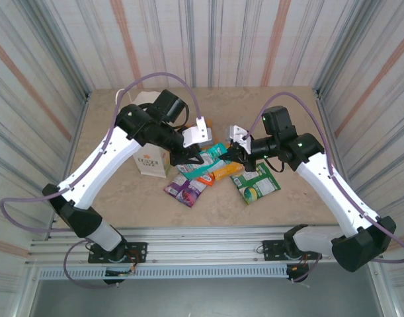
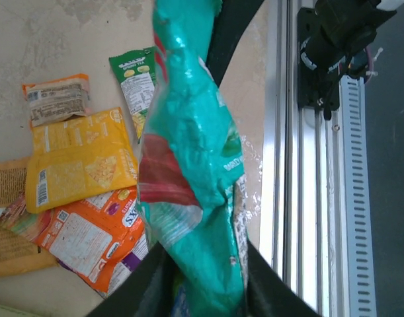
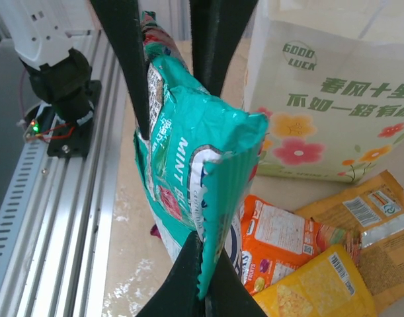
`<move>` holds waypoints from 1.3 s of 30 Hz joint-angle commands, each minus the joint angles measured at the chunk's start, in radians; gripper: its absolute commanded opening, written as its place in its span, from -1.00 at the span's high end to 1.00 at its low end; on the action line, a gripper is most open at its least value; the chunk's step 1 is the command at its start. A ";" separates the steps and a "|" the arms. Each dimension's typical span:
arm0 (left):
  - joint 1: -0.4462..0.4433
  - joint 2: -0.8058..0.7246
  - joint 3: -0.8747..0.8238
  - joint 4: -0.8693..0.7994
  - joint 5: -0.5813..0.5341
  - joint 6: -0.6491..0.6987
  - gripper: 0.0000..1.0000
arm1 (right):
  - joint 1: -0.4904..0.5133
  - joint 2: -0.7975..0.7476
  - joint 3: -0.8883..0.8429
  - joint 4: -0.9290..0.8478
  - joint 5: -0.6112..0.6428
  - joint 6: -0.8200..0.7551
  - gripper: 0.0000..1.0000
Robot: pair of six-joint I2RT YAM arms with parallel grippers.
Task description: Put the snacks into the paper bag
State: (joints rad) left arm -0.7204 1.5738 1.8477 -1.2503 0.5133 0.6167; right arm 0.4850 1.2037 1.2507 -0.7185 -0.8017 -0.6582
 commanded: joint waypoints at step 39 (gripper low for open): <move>0.267 -0.206 0.134 0.650 -0.713 -0.426 1.00 | -0.076 -0.129 -0.231 0.429 0.342 0.740 -0.02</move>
State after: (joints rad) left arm -0.4931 1.4189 1.9831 -0.6964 -0.1223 0.2508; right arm 0.4000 1.0668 0.9901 -0.2909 -0.4671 0.0422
